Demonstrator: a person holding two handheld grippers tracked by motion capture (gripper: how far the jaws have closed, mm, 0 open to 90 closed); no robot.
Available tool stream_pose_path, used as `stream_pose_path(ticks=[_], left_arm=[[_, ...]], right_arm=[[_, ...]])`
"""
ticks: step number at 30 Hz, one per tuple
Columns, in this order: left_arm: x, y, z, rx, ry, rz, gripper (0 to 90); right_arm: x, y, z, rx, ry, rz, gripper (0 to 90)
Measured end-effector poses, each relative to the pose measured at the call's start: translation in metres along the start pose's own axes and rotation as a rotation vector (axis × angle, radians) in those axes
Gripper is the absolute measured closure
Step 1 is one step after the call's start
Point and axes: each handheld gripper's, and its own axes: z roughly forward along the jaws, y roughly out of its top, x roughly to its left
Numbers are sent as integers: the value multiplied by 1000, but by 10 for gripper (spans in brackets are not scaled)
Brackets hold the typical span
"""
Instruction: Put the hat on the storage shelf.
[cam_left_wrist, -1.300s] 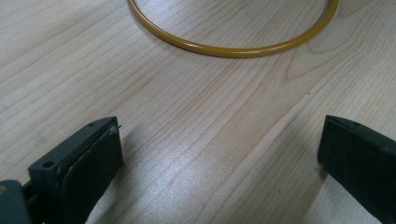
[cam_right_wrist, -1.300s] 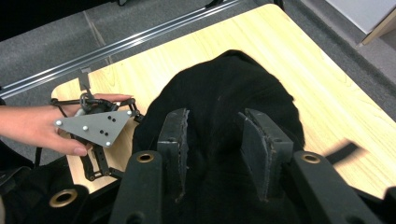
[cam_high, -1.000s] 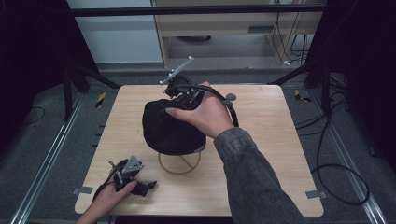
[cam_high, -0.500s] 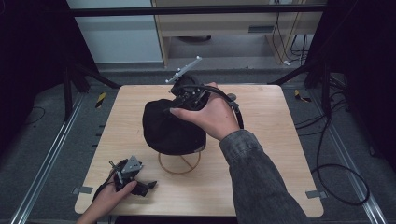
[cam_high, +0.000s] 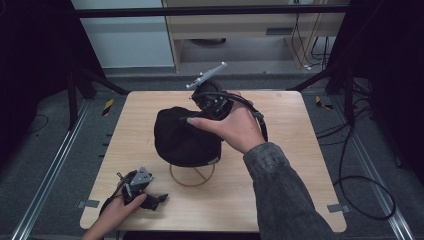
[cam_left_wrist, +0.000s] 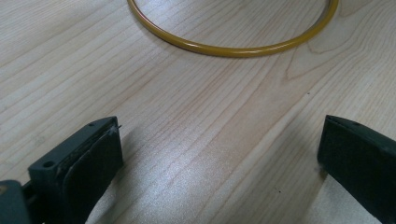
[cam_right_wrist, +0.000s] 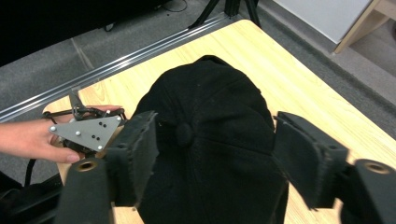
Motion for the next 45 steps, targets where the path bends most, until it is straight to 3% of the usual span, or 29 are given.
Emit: stream_pose_path(ticks=[5, 18, 34, 45], left_arm=[[0, 0, 0, 0, 0, 1, 0], [0, 0, 0, 0, 0, 0, 0], [0, 0, 0, 0, 0, 1, 0], [0, 0, 0, 1, -1, 1, 0]], right_arm=[[-3, -3, -7, -20, -22, 23, 195], [-14, -16, -26, -58, -73, 60, 85], [-27, -34, -51, -86, -130, 88, 59], [-37, -59, -63, -88, -180, 112, 65]])
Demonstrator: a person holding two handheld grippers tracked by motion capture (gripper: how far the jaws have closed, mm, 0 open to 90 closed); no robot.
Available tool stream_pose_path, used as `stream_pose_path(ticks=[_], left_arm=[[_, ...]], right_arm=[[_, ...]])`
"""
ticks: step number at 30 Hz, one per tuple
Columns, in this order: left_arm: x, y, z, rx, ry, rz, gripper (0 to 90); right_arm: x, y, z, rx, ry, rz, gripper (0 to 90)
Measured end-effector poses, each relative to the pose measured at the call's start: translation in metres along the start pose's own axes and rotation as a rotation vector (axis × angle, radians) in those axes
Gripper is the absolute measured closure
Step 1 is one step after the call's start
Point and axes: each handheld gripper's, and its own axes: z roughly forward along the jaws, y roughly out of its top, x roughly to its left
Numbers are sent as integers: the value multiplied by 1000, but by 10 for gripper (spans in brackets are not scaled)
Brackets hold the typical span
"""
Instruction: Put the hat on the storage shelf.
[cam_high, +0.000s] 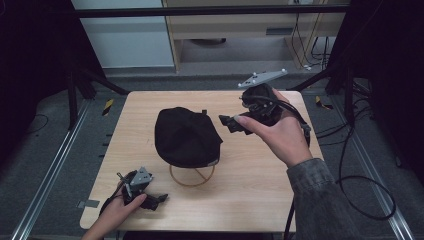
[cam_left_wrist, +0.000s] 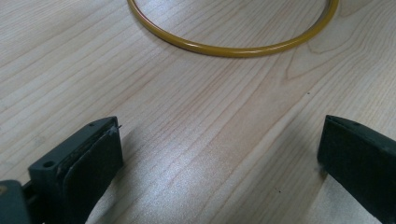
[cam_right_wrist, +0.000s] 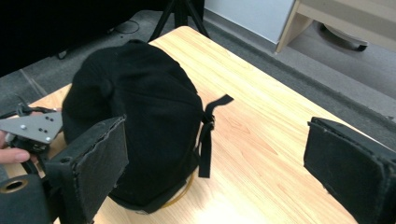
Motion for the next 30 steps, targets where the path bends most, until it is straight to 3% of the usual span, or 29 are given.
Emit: stream_pose_path(ticks=[7, 14, 15, 16, 26, 27, 30], left_arm=[[0, 0, 0, -2, 1, 0, 0], [0, 0, 0, -2, 1, 0, 0], [0, 0, 0, -2, 1, 0, 0], [0, 0, 0, 0, 0, 1, 0], [0, 0, 0, 0, 0, 0, 0], [0, 0, 0, 0, 0, 0, 0], [0, 0, 0, 0, 0, 0, 0]], right_arm=[[-2, -22, 0, 16, -36, 6, 80], [0, -70, 7, 64, -66, 7, 94], [0, -70, 7, 64, -66, 7, 94], [0, -84, 11, 81, -68, 10, 98], [-1, -154, 43, 127, -61, 83, 120], [-1, -154, 43, 127, -61, 83, 120], [-3, -179, 58, 143, -69, 120, 128]])
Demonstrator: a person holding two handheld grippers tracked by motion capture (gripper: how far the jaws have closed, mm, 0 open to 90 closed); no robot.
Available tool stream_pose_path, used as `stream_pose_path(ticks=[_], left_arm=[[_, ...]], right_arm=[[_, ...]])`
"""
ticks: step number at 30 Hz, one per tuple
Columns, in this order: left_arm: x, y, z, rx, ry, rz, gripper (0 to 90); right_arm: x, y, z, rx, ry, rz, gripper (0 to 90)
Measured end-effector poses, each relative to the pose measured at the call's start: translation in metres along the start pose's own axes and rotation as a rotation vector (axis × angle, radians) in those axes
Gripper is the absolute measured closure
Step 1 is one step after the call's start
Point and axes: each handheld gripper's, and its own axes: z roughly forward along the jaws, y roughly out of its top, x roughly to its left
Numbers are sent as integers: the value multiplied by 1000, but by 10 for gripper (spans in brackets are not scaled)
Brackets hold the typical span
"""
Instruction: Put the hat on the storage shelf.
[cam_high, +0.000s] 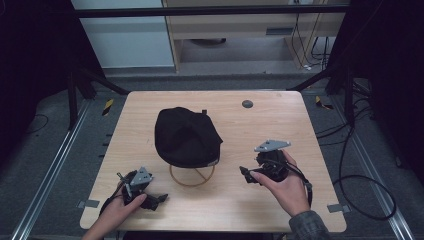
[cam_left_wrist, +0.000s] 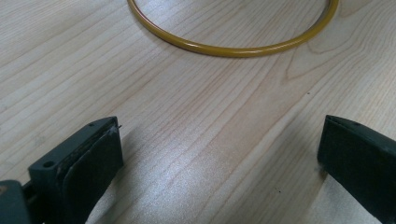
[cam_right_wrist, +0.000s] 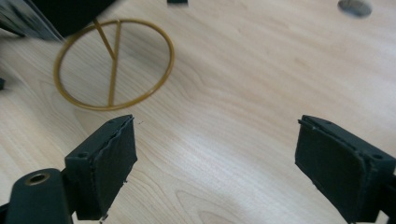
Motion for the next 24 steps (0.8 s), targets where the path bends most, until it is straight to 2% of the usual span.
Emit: stream_pose_path(ticks=[2, 3, 4, 5, 6, 8, 9, 10, 14, 18, 19, 24], left_arm=[[0, 0, 0, 0, 0, 0, 0], [0, 0, 0, 0, 0, 0, 0], [0, 0, 0, 0, 0, 0, 0], [0, 0, 0, 0, 0, 0, 0], [0, 0, 0, 0, 0, 0, 0], [0, 0, 0, 0, 0, 0, 0], [0, 0, 0, 0, 0, 0, 0], [0, 0, 0, 0, 0, 0, 0], [0, 0, 0, 0, 0, 0, 0], [0, 0, 0, 0, 0, 0, 0], [0, 0, 0, 0, 0, 0, 0], [0, 0, 0, 0, 0, 0, 0]], right_arm=[[-1, -10, 11, 19, -5, 18, 129], [-1, -10, 11, 19, -5, 18, 129], [-4, -20, 21, 21, 0, 43, 131], [-4, -20, 21, 21, 0, 43, 131], [-5, -29, 31, 36, 1, 62, 131], [-6, -36, 41, 47, -3, 82, 132], [-6, -36, 41, 47, -3, 82, 132], [-7, -42, 51, 56, -9, 95, 129], [-9, -49, 65, 80, -44, 85, 125], [-11, -56, 74, 96, -45, 106, 106], [-10, -58, 76, 89, -66, 90, 106], [-9, -60, 80, 68, -98, 76, 63]])
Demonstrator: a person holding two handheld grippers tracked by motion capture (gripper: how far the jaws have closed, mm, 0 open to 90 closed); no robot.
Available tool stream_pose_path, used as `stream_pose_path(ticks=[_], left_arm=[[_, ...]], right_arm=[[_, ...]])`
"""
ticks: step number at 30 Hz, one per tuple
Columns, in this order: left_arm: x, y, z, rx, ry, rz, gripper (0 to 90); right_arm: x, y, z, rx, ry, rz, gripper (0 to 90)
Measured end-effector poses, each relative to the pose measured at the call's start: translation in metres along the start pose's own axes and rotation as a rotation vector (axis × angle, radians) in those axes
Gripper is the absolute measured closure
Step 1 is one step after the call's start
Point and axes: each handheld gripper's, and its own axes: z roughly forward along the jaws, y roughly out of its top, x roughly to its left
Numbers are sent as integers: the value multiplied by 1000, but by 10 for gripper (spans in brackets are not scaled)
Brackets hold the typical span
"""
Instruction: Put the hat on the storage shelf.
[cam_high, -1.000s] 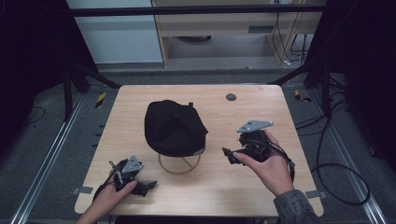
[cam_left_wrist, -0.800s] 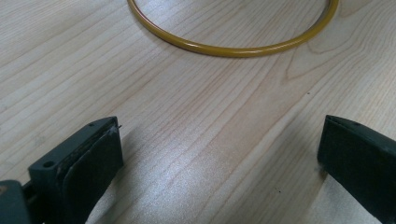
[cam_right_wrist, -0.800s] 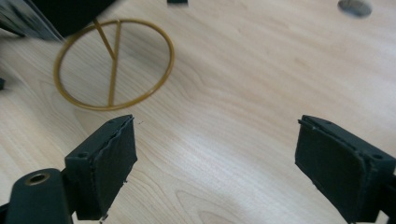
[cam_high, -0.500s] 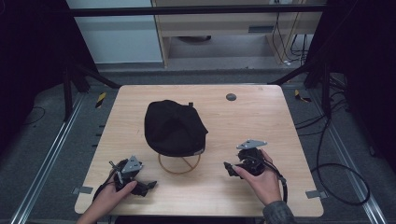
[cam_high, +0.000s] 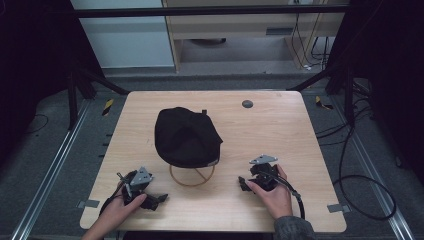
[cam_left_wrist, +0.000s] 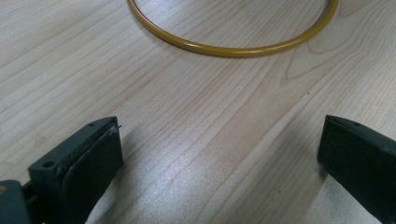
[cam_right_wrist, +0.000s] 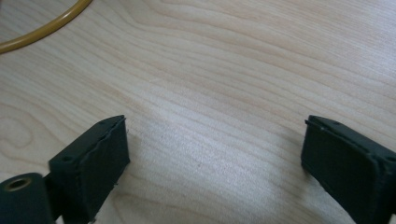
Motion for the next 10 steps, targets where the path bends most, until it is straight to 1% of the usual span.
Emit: stream_pose_path(ticks=[1, 2, 3, 4, 5, 8, 10], left_arm=[[0, 0, 0, 0, 0, 0, 0], [0, 0, 0, 0, 0, 0, 0], [0, 0, 0, 0, 0, 0, 0], [0, 0, 0, 0, 0, 0, 0], [0, 0, 0, 0, 0, 0, 0], [0, 0, 0, 0, 0, 0, 0], [0, 0, 0, 0, 0, 0, 0]], right_arm=[[0, 0, 0, 0, 0, 0, 63], [2, -1, 1, -15, 2, 12, 35], [2, -2, 2, -22, -4, 5, 22], [3, -3, 3, -35, -1, 5, 17], [3, -6, 3, -59, -1, 4, 17], [2, -8, 1, -61, 8, -11, 17], [2, -9, 1, -60, 9, -11, 17]])
